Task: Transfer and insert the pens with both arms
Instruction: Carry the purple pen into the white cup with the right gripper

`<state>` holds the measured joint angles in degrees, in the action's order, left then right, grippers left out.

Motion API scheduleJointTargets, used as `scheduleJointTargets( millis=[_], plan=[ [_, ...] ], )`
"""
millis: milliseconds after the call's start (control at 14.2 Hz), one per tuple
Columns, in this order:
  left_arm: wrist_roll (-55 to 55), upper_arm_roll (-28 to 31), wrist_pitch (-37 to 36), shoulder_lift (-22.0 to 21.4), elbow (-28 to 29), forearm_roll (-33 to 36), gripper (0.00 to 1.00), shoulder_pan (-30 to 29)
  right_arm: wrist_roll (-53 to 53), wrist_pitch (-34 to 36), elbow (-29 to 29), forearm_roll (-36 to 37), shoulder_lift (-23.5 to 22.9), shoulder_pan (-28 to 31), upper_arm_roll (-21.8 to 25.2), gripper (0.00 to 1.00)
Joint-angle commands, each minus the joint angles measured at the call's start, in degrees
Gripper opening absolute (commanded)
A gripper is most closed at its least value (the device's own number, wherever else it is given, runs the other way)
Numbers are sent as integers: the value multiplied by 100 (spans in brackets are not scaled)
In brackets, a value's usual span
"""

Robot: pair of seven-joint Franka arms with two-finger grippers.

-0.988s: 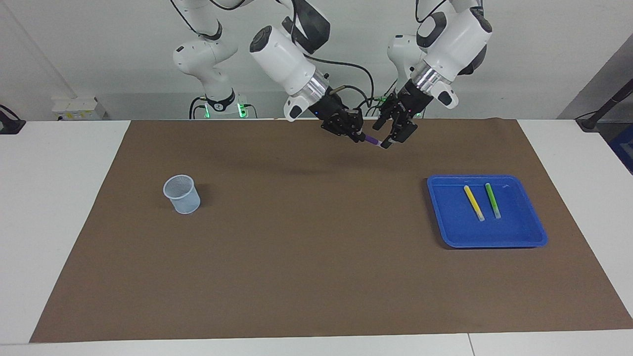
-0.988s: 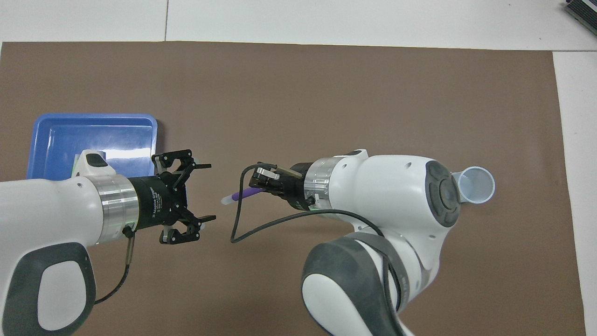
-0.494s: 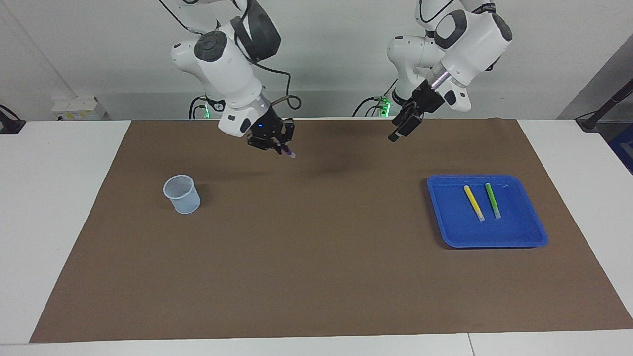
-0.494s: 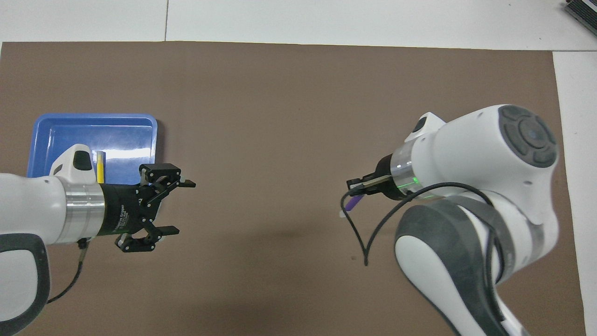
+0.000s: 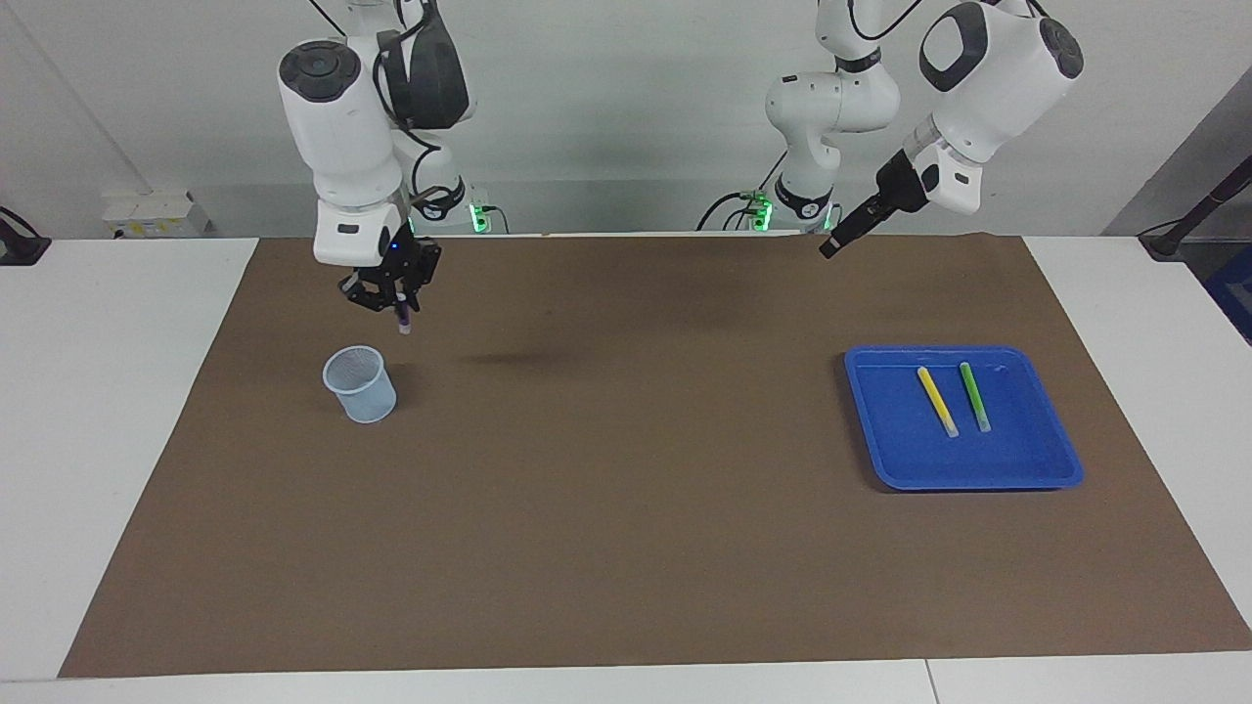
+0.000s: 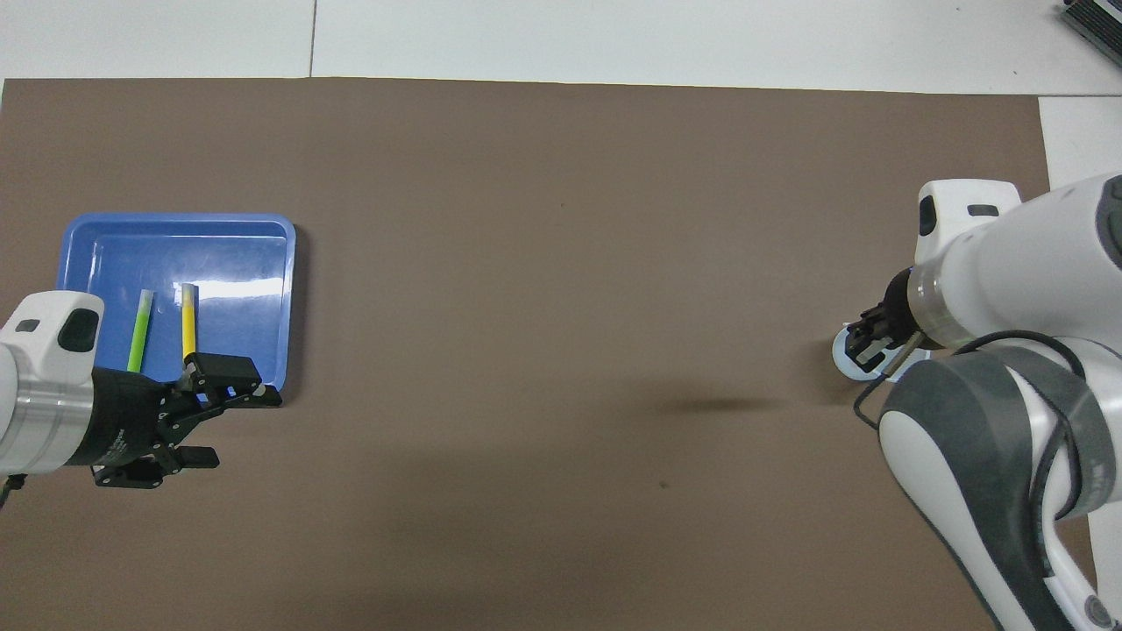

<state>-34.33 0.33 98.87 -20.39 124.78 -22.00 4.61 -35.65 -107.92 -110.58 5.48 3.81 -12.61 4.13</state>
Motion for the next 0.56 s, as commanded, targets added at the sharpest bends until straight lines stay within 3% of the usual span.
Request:
scheduleJointTargets(
  millis=[0,494],
  plan=[
    [644,-24,-438,8,-190,152,100,-390,-696,-764,-603,172,59,294,-70,0],
    [3184,-7,-414,184,-445,1442,100,-593,-1399,-1186,-876,190,-55,548,-70,0]
  ],
)
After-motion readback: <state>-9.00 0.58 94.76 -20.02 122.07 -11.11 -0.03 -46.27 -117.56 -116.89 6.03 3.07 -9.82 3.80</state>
